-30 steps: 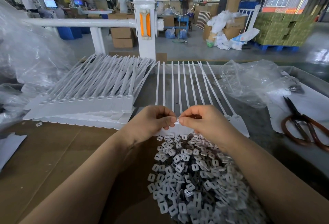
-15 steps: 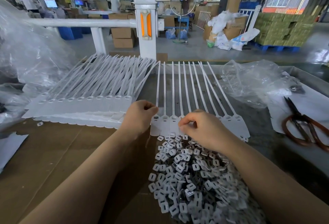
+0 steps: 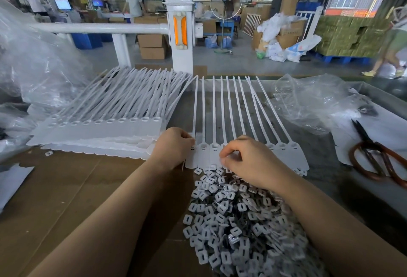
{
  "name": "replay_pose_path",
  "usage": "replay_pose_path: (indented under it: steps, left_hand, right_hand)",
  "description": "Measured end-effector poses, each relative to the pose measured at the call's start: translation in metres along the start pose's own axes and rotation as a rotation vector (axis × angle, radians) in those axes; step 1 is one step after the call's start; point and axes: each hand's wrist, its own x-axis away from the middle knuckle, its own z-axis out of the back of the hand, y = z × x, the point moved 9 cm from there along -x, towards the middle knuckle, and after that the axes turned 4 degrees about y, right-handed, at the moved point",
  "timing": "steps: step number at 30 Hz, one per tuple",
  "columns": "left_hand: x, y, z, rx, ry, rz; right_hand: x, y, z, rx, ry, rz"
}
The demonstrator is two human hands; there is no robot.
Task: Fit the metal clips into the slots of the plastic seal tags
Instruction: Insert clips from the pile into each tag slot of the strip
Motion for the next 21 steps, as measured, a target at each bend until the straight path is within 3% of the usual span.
replay_pose_path:
  steps: [21]
  left_hand:
    - [0.0037,0.0083,0.0034,-0.112,-0.001,-0.039]
  right_hand:
    - [0.0027,-0.0018,0.0005,-0.002,-0.010,-0.005]
